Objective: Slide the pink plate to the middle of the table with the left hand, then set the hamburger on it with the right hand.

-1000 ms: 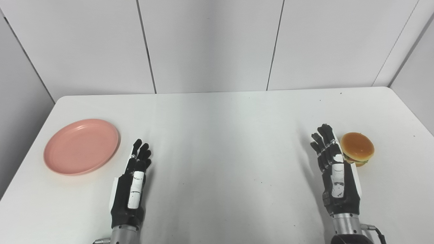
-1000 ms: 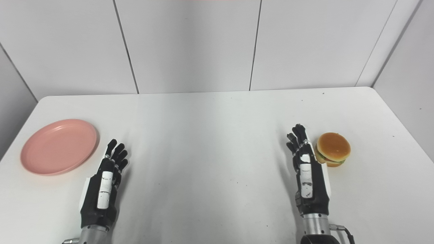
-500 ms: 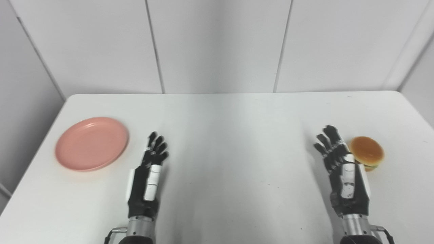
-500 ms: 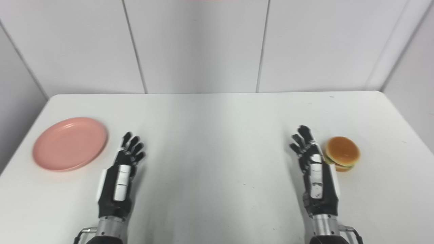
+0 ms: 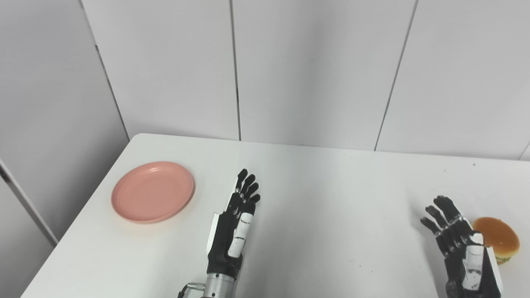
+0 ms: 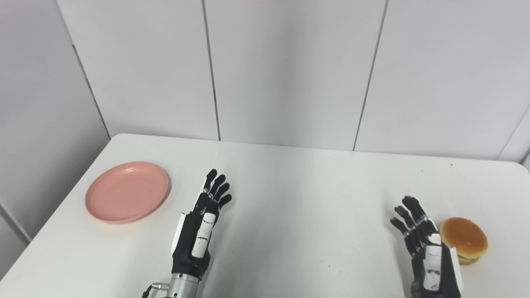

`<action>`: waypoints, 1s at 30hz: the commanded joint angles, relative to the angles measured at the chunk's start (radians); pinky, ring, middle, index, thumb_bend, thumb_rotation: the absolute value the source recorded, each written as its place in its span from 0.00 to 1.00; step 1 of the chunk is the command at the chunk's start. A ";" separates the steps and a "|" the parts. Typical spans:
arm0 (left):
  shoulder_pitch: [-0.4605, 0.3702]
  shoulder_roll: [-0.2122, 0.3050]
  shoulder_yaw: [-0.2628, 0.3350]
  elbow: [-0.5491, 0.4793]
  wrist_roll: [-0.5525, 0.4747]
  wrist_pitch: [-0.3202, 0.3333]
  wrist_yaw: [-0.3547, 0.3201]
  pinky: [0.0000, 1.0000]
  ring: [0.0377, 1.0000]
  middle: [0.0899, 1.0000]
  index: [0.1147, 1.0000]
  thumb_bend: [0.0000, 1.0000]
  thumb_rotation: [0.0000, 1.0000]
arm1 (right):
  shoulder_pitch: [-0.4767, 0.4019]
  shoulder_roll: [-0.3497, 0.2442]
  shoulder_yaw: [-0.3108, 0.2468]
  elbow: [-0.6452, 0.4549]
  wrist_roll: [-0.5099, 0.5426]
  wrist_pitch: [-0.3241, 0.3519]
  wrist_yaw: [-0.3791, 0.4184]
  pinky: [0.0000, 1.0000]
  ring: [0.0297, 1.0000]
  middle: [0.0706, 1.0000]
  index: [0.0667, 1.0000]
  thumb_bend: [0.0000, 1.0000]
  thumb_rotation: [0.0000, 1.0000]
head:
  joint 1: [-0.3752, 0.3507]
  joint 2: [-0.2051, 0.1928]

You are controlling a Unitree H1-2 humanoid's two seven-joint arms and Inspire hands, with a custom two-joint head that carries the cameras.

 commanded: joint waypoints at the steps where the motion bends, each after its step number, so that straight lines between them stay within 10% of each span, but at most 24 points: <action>1: 0.034 0.002 0.005 0.080 0.007 -0.040 0.013 0.88 0.92 0.94 0.94 0.66 0.87 | 0.031 -0.003 -0.005 0.082 -0.004 -0.026 0.020 0.87 0.88 0.89 0.82 0.93 1.00 | -0.003 -0.007; 17: -0.033 0.037 0.137 -0.243 -0.160 0.123 0.023 0.81 0.87 0.85 0.87 0.91 0.83 | 0.019 0.034 -0.007 0.121 -0.034 -0.030 0.003 0.86 0.85 0.87 0.81 0.92 1.00 | -0.046 -0.061; 30: -0.253 0.316 0.351 -0.265 -0.180 0.232 0.044 0.78 0.85 0.83 0.85 0.88 0.83 | 0.023 0.054 -0.001 0.118 -0.048 -0.029 0.002 0.78 0.83 0.86 0.79 0.88 1.00 | -0.078 -0.065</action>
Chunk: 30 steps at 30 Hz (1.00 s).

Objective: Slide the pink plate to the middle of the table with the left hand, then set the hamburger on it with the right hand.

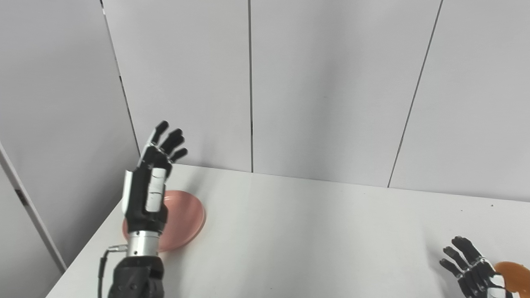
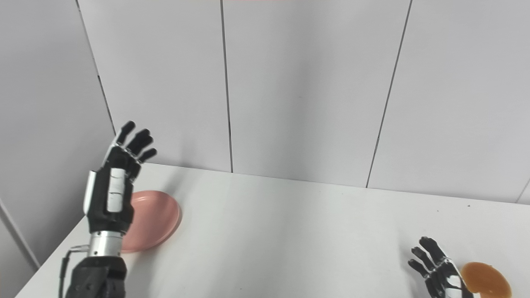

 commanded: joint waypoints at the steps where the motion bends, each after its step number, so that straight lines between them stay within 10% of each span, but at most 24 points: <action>1: -0.050 0.054 0.030 0.013 -0.008 -0.002 0.006 0.77 0.85 0.82 0.84 0.88 0.83 | 0.055 0.030 0.008 0.087 -0.003 -0.026 0.004 0.77 0.82 0.86 0.78 0.89 1.00 | -0.001 0.002; 18: -0.196 0.275 0.138 0.466 -0.084 -0.093 -0.034 0.80 0.88 0.85 0.84 0.86 0.81 | 0.062 0.039 0.012 0.071 -0.004 -0.013 0.007 0.83 0.84 0.86 0.78 0.92 1.00 | -0.008 0.024; 30: -0.256 0.285 0.165 0.798 -0.150 -0.175 -0.055 0.73 0.85 0.83 0.85 0.84 0.79 | 0.081 0.043 0.016 0.029 -0.010 0.014 -0.003 0.77 0.81 0.83 0.75 0.94 1.00 | -0.023 0.048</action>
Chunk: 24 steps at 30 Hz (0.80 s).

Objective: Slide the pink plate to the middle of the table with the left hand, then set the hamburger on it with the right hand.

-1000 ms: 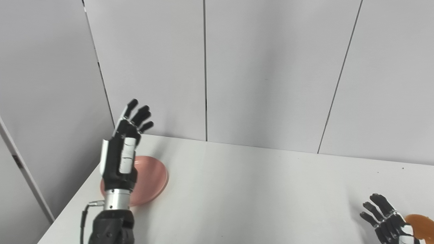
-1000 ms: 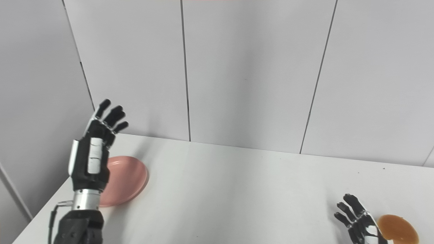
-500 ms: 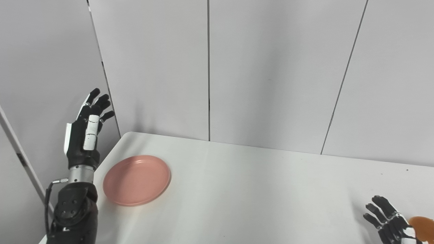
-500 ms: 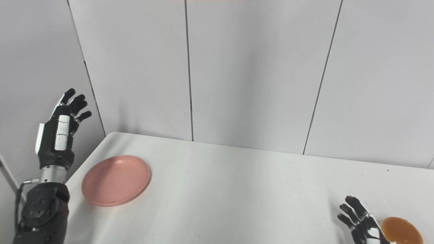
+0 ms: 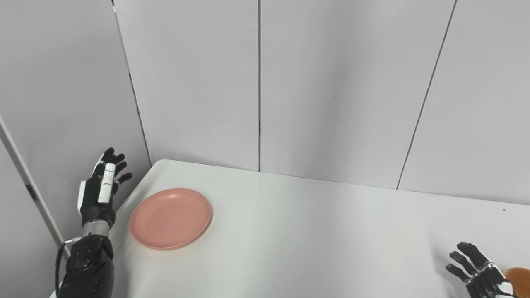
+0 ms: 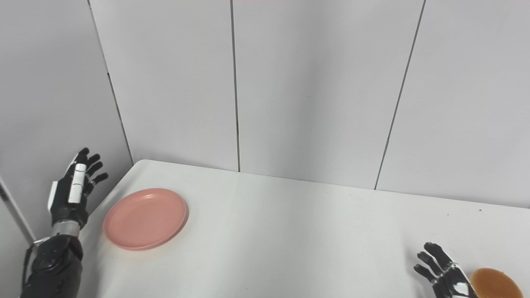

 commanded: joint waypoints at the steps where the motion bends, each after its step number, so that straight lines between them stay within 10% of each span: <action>1: -0.065 0.026 0.011 0.022 -0.021 -0.053 -0.008 0.73 0.85 0.84 0.85 0.85 0.79 | 0.072 0.041 0.016 0.045 0.007 0.016 -0.001 0.77 0.81 0.82 0.75 0.94 1.00 | 0.000 0.004; 24: -0.034 -0.035 -0.043 0.130 -0.069 -0.022 -0.066 0.74 0.85 0.82 0.83 0.90 0.76 | 0.115 0.049 0.016 -0.077 0.013 0.083 -0.023 0.77 0.80 0.81 0.72 0.91 1.00 | -0.016 0.071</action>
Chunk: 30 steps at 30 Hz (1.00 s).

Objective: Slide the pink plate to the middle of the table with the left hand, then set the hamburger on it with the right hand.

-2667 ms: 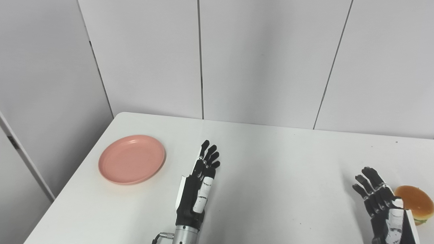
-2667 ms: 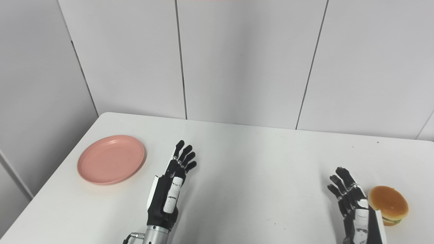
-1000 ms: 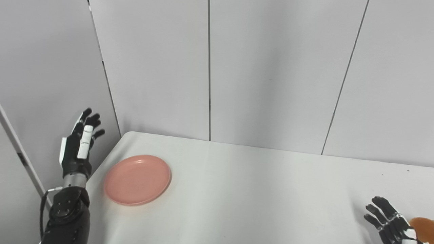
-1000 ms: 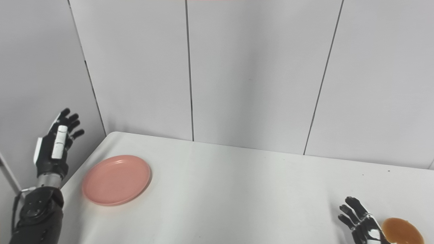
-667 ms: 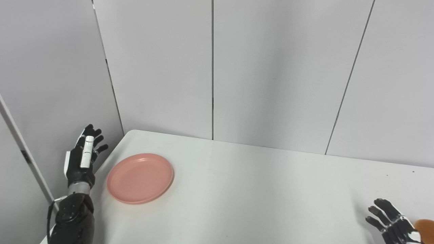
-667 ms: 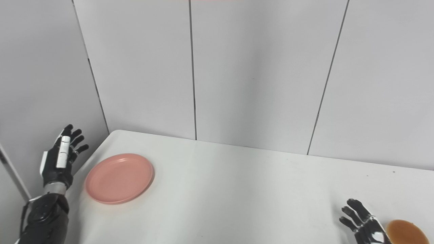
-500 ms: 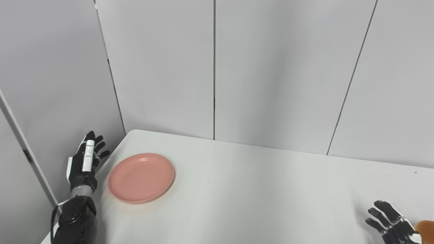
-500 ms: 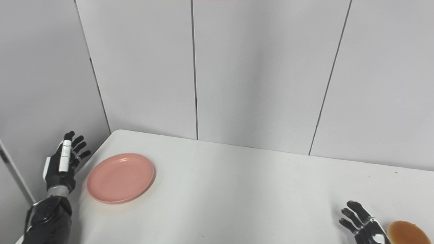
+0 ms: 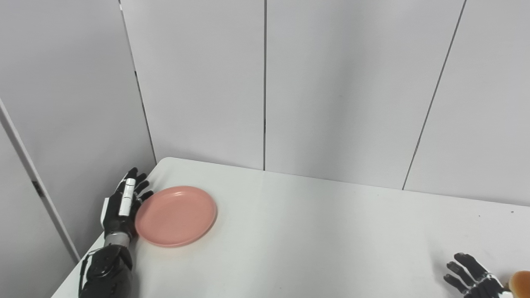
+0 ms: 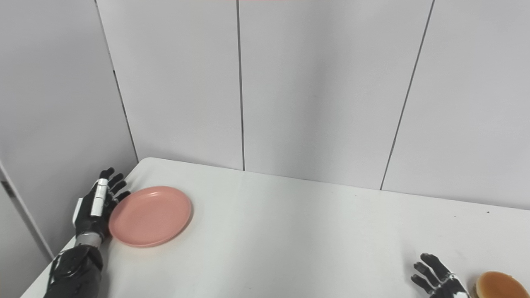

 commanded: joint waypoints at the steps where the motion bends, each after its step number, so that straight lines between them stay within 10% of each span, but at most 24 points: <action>1: -0.002 0.008 -0.001 -0.025 0.001 0.001 -0.007 0.74 0.86 0.83 0.83 0.89 0.77 | 0.049 0.012 0.004 0.010 0.010 0.018 0.004 0.77 0.80 0.81 0.72 0.92 1.00 | 0.001 0.001; 30: 0.022 -0.130 -0.107 -0.157 0.004 0.132 -0.075 0.77 0.86 0.83 0.82 0.86 0.74 | 0.074 0.035 0.018 -0.075 -0.021 0.068 -0.028 0.79 0.80 0.80 0.74 0.78 1.00 | -0.068 0.026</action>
